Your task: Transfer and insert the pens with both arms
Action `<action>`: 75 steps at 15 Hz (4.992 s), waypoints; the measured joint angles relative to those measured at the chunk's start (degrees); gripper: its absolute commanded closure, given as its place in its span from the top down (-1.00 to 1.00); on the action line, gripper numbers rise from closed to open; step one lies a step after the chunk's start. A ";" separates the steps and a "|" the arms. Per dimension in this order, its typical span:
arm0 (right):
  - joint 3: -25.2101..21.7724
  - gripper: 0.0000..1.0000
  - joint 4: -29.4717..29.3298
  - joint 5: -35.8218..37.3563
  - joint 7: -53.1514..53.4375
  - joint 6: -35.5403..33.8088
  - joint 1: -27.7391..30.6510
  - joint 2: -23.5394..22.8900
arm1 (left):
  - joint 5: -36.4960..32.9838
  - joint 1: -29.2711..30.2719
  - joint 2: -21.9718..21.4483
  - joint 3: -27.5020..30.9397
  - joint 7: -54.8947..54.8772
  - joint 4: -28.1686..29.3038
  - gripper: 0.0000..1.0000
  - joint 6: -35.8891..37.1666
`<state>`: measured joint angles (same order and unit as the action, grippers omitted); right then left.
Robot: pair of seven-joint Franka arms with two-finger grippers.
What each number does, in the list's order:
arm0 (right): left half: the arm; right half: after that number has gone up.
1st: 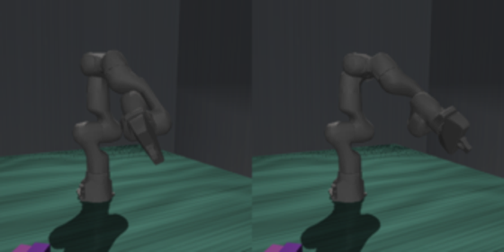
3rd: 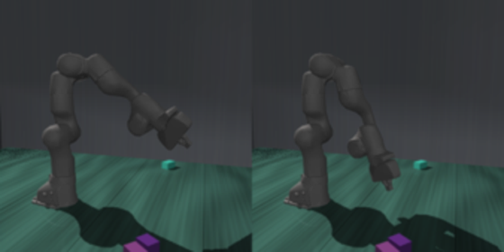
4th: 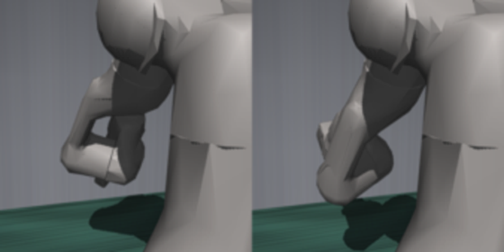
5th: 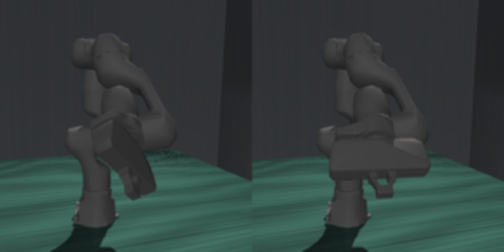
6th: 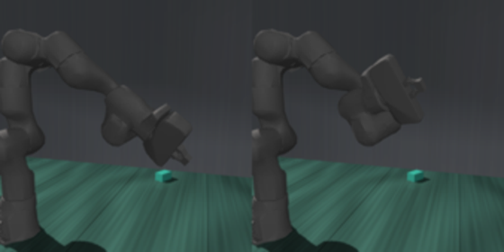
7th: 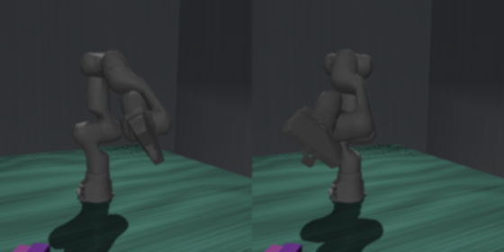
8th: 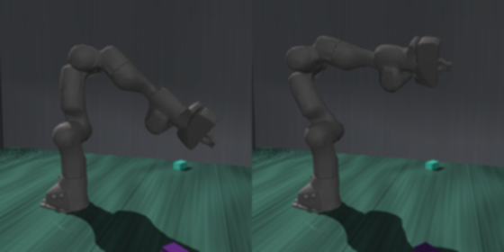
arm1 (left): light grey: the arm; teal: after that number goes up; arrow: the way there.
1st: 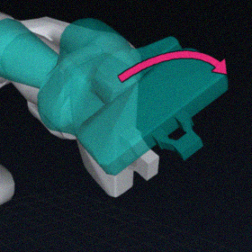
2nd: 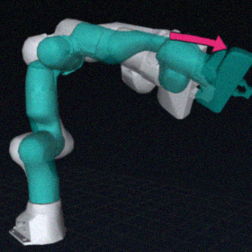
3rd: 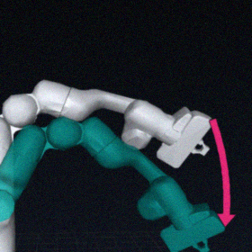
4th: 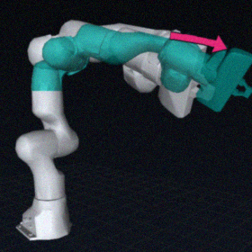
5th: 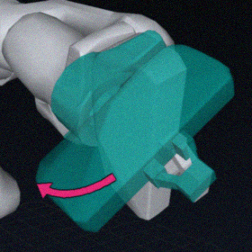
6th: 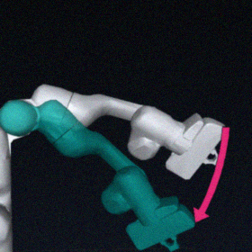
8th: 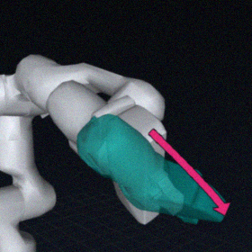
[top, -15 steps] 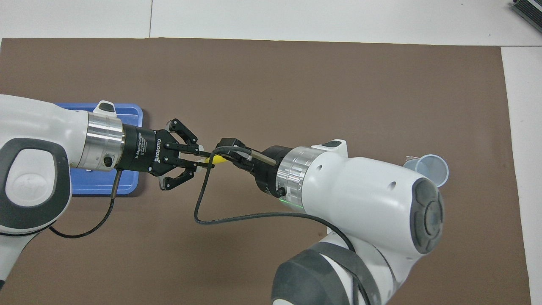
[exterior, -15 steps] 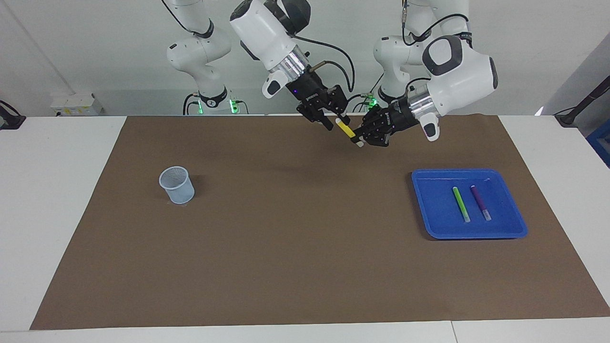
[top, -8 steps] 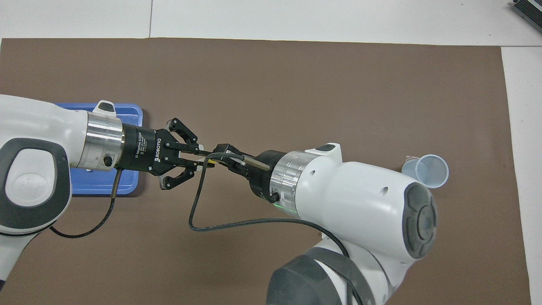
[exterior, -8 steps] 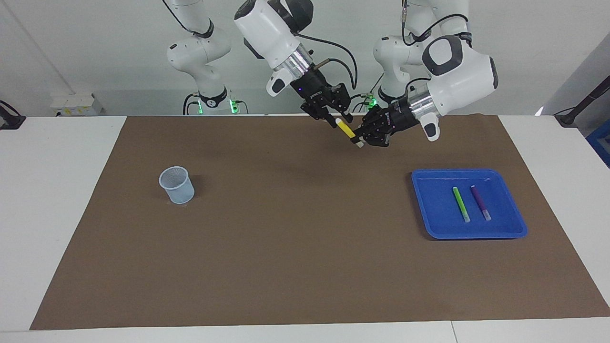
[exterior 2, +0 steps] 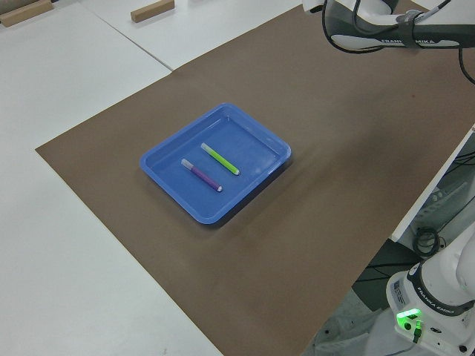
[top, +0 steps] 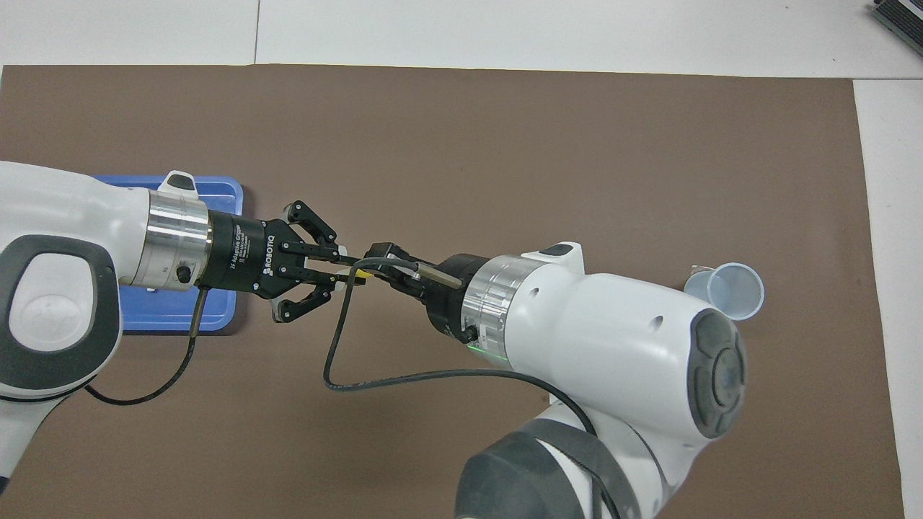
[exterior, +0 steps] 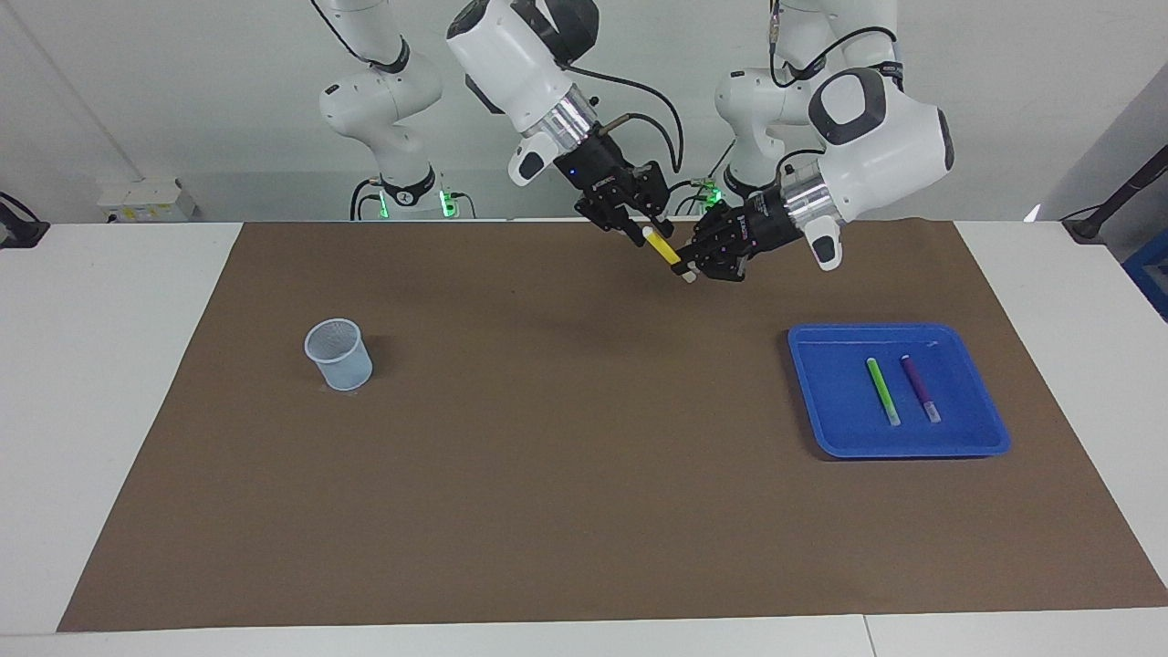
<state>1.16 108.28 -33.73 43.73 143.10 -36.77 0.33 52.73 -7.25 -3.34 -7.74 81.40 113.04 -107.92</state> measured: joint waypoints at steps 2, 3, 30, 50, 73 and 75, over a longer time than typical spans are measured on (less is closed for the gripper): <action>-0.05 -0.49 -0.01 0.00 0.00 0.01 0.03 0.00 | 0.01 0.00 0.00 -0.01 0.00 0.01 -1.00 0.00; -0.05 -0.51 -0.03 0.00 0.00 0.02 0.03 0.00 | 0.01 0.00 0.00 -0.05 0.00 0.04 -1.00 0.00; -0.35 -1.00 0.16 0.04 -13.30 -4.25 6.71 -0.33 | 0.02 -3.76 -0.69 0.02 1.71 0.12 1.00 -1.89; -1.09 -1.00 3.61 37.00 -67.00 -37.49 39.05 3.69 | -27.28 7.76 -1.73 1.24 -51.18 1.53 1.00 4.52; -0.06 1.00 6.35 22.56 -52.97 -27.07 34.28 4.42 | -48.88 21.18 16.54 1.31 -98.59 3.60 1.00 -23.85; -0.03 1.00 5.67 18.00 -46.71 -27.07 32.37 4.41 | -48.90 21.17 18.06 1.23 -98.64 3.60 0.98 -25.92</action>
<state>1.13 113.95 -15.73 -2.98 116.03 -4.40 4.74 3.83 13.93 14.72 -6.52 -17.24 116.64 -133.84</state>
